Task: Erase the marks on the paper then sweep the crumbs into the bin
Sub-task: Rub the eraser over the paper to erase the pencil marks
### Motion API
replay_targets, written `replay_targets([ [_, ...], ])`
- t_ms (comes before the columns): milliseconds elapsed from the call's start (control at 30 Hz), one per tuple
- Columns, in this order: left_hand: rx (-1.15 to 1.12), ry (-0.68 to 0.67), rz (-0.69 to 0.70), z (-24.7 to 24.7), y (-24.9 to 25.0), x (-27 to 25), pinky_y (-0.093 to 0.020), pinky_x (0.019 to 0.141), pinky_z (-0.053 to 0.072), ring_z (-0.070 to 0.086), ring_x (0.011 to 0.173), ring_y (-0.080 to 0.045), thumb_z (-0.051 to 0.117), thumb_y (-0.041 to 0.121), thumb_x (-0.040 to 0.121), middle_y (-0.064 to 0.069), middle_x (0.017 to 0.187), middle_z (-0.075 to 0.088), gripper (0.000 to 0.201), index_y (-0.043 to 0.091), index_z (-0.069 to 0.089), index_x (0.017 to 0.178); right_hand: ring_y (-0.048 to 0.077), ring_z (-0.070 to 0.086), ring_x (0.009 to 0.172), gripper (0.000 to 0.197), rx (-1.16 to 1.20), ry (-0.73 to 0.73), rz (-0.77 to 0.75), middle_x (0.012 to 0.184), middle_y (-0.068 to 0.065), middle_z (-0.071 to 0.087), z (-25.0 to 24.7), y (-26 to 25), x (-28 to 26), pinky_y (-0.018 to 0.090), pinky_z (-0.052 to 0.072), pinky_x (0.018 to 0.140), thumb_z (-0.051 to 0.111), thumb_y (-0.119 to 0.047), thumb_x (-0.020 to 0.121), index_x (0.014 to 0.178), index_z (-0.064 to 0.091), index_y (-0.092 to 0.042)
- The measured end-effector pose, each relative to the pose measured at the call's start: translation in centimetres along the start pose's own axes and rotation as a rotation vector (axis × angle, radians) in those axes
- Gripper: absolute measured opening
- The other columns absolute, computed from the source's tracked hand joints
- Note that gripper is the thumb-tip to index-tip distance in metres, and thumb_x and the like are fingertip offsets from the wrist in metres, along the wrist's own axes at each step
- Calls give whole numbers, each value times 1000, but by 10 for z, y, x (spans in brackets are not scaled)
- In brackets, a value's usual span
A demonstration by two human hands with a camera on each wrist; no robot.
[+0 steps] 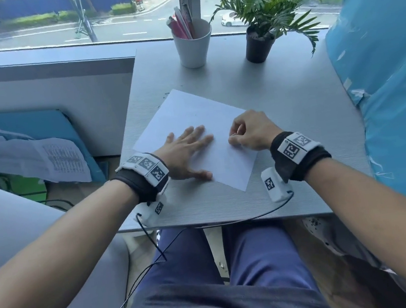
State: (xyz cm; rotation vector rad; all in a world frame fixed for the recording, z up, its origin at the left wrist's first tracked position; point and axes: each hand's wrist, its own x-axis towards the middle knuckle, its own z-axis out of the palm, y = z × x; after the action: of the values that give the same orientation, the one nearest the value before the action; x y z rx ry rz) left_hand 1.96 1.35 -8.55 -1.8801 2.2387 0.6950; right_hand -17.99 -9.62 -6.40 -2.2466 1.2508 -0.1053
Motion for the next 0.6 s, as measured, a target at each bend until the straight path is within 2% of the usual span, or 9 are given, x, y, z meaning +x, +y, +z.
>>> replay_targets([
  [67,0,-40,-50,0,-4,2,-61,117,-8,-22,149,-22,52,86,69,4,162,-23,117,38,-10,156,14,62,80,9,-20,37,-31,76,-1,64,4,-9,-2,20,47,73,74,-18,76,82,75,-12],
  [100,-7,-46,-71,0,-5,4,-61,117,-10,-24,148,-23,53,89,64,4,162,-25,122,39,-11,155,13,62,77,8,-12,29,-53,76,-1,65,7,-15,-5,21,49,73,76,-19,75,81,75,-13],
  [200,-34,-24,-129,-1,-10,6,-60,115,-13,-26,147,-23,57,94,53,5,161,-27,135,39,-13,155,7,60,66,10,34,-65,-116,72,-1,68,19,-30,-12,13,45,61,80,-23,75,81,77,-15],
  [367,-47,-13,-116,2,-11,5,-59,115,-15,-27,147,-22,49,99,49,6,161,-27,136,39,-12,155,9,58,66,7,62,4,-74,69,-2,65,19,-32,0,9,40,57,76,-22,76,79,76,-17],
  [467,-74,-35,-122,-3,-12,5,-61,116,-13,-26,148,-23,42,92,67,5,161,-27,117,38,-12,155,8,58,64,7,62,-15,-92,70,0,67,21,-38,2,10,41,59,76,-23,76,79,76,-17],
  [533,-96,-55,-105,-8,-15,5,-62,116,-12,-25,148,-23,47,75,85,3,161,-26,99,36,-10,156,5,57,63,6,51,-15,-99,69,-1,65,24,-41,4,11,40,57,75,-23,77,79,75,-18],
  [600,-107,-65,-98,-12,-19,5,-61,117,-10,-23,148,-21,53,58,93,3,162,-24,91,35,-8,156,7,57,63,6,57,16,-70,67,-1,63,25,-43,7,15,41,61,74,-23,77,79,75,-17],
])
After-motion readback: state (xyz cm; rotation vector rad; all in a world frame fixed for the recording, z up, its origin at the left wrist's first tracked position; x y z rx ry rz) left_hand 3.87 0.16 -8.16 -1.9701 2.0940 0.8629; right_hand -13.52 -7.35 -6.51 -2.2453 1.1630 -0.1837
